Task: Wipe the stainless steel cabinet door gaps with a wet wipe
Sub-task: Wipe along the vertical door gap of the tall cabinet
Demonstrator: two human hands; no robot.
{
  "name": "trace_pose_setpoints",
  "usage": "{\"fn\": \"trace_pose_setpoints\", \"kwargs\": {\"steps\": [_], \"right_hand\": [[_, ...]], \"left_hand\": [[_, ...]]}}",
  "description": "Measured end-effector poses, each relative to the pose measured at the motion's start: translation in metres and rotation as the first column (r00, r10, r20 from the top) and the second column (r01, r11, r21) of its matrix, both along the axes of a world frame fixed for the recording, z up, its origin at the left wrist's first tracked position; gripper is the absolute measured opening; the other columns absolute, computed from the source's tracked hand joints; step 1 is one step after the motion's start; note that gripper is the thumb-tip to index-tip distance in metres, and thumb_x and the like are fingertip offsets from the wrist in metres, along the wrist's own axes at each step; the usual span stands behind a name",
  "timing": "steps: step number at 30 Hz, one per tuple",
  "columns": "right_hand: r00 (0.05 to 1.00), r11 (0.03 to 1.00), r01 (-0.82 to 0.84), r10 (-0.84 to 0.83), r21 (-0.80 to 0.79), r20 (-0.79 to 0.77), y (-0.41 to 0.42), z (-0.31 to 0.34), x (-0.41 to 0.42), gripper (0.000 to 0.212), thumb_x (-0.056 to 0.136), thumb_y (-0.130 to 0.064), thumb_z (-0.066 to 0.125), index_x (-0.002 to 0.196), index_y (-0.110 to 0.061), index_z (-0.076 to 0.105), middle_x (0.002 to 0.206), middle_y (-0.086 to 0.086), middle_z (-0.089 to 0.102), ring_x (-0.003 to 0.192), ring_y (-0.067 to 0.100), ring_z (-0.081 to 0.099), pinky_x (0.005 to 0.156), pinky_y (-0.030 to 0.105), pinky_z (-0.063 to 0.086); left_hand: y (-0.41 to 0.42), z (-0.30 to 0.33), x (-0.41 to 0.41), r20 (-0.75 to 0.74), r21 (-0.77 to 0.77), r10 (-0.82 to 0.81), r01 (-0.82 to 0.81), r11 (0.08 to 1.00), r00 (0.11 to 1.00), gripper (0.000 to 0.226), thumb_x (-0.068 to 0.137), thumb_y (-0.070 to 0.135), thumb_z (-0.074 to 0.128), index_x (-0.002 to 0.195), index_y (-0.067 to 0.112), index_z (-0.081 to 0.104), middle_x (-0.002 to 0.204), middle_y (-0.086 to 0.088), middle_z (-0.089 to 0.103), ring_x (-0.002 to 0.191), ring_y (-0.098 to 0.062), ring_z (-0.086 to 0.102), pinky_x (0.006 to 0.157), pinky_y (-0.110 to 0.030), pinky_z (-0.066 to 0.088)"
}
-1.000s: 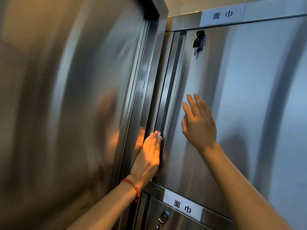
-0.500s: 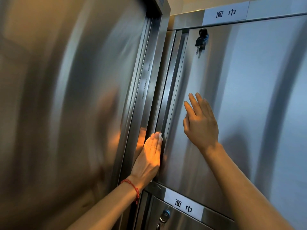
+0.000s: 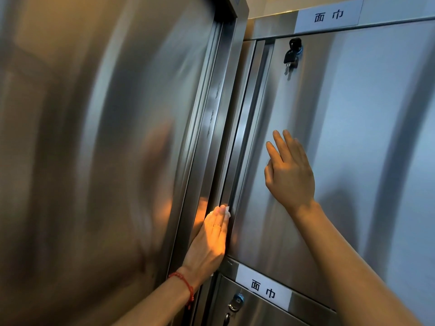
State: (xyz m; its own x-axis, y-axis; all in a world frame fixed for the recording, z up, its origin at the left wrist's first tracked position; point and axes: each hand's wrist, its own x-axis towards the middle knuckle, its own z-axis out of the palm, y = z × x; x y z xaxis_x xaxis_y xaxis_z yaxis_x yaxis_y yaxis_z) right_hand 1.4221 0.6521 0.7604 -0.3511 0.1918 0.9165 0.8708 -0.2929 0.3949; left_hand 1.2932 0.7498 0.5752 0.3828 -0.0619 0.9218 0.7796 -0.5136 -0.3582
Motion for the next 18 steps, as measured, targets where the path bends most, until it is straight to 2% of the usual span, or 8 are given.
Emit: {"fn": "trace_pose_setpoints", "kwargs": {"steps": [2, 4, 8, 9, 11, 13, 15, 18], "right_hand": [[1.0, 1.0, -0.003, 0.003, 0.004, 0.0, 0.001, 0.0, 0.0, 0.042, 0.078, -0.002, 0.063, 0.12, 0.003, 0.062, 0.133, 0.021, 0.053, 0.129, 0.037, 0.045, 0.11, 0.045, 0.029], [1.0, 1.0, -0.007, 0.007, 0.01, -0.002, 0.001, 0.0, 0.0, 0.042, 0.078, -0.003, 0.064, 0.12, 0.003, 0.062, 0.133, 0.021, 0.053, 0.129, 0.037, 0.044, 0.111, 0.045, 0.028], [1.0, 1.0, -0.007, 0.007, 0.016, -0.002, 0.002, 0.0, 0.001, 0.042, 0.079, -0.003, 0.063, 0.12, 0.002, 0.061, 0.134, 0.02, 0.053, 0.13, 0.036, 0.044, 0.112, 0.043, 0.027], [1.0, 1.0, -0.01, 0.01, 0.017, 0.0, 0.003, -0.001, 0.001, 0.042, 0.079, -0.003, 0.063, 0.12, 0.002, 0.061, 0.133, 0.021, 0.053, 0.129, 0.036, 0.044, 0.111, 0.043, 0.027], [1.0, 1.0, -0.015, 0.015, 0.022, 0.005, 0.003, 0.0, 0.001, 0.042, 0.078, -0.003, 0.063, 0.12, 0.002, 0.062, 0.133, 0.021, 0.053, 0.129, 0.037, 0.045, 0.111, 0.044, 0.028], [1.0, 1.0, -0.016, 0.016, 0.024, 0.006, 0.003, 0.0, 0.001, 0.042, 0.078, -0.003, 0.063, 0.12, 0.002, 0.062, 0.133, 0.021, 0.054, 0.129, 0.037, 0.045, 0.111, 0.044, 0.028], [1.0, 1.0, -0.016, 0.016, 0.02, 0.003, 0.003, 0.0, 0.001, 0.042, 0.078, -0.003, 0.064, 0.12, 0.002, 0.062, 0.133, 0.021, 0.053, 0.129, 0.036, 0.044, 0.111, 0.044, 0.027], [1.0, 1.0, -0.015, 0.015, 0.014, -0.003, 0.003, 0.0, 0.002, 0.044, 0.078, -0.004, 0.065, 0.121, 0.002, 0.061, 0.134, 0.021, 0.053, 0.13, 0.036, 0.044, 0.111, 0.044, 0.026]], "left_hand": [[0.001, -0.007, 0.0, 0.014, 0.017, -0.025, 0.025, 1.0, 1.0, 0.04, 0.09, -0.012, 0.032, 0.128, -0.012, 0.04, 0.135, -0.025, 0.043, 0.126, -0.035, 0.043, 0.108, -0.047, 0.032], [-0.001, -0.011, -0.001, -0.004, 0.022, -0.005, 0.005, 1.0, 1.0, 0.041, 0.093, -0.013, 0.019, 0.129, -0.014, 0.037, 0.133, -0.026, 0.046, 0.127, -0.035, 0.041, 0.109, -0.047, 0.031], [-0.002, -0.009, -0.001, 0.034, 0.005, -0.016, 0.016, 1.0, 0.999, 0.042, 0.094, -0.012, 0.007, 0.135, -0.022, 0.014, 0.13, -0.016, 0.051, 0.122, -0.029, 0.048, 0.115, -0.044, 0.021], [-0.001, -0.01, 0.0, 0.052, 0.004, -0.022, 0.022, 1.0, 0.998, 0.042, 0.094, -0.012, 0.008, 0.133, -0.023, 0.018, 0.129, -0.017, 0.052, 0.122, -0.029, 0.049, 0.115, -0.045, 0.017], [-0.004, -0.01, -0.001, 0.025, 0.026, -0.005, 0.005, 1.0, 1.0, 0.04, 0.092, -0.012, 0.021, 0.13, -0.016, 0.034, 0.131, -0.025, 0.049, 0.124, -0.035, 0.045, 0.113, -0.046, 0.024], [-0.003, -0.011, 0.002, 0.011, 0.046, -0.041, 0.04, 0.998, 0.999, 0.044, 0.09, -0.01, 0.032, 0.133, -0.019, 0.028, 0.134, -0.025, 0.044, 0.127, -0.036, 0.04, 0.113, -0.045, 0.025], [-0.003, -0.009, 0.004, 0.114, -0.016, -0.122, 0.125, 0.992, 0.986, 0.042, 0.096, -0.005, 0.018, 0.134, -0.023, 0.02, 0.131, -0.022, 0.05, 0.123, -0.032, 0.047, 0.116, -0.039, 0.016], [-0.007, -0.001, 0.005, 0.115, -0.093, -0.149, 0.16, 0.983, 0.982, 0.043, 0.096, -0.009, 0.002, 0.133, -0.025, 0.016, 0.128, -0.019, 0.053, 0.12, -0.029, 0.051, 0.116, -0.04, 0.016]]}}
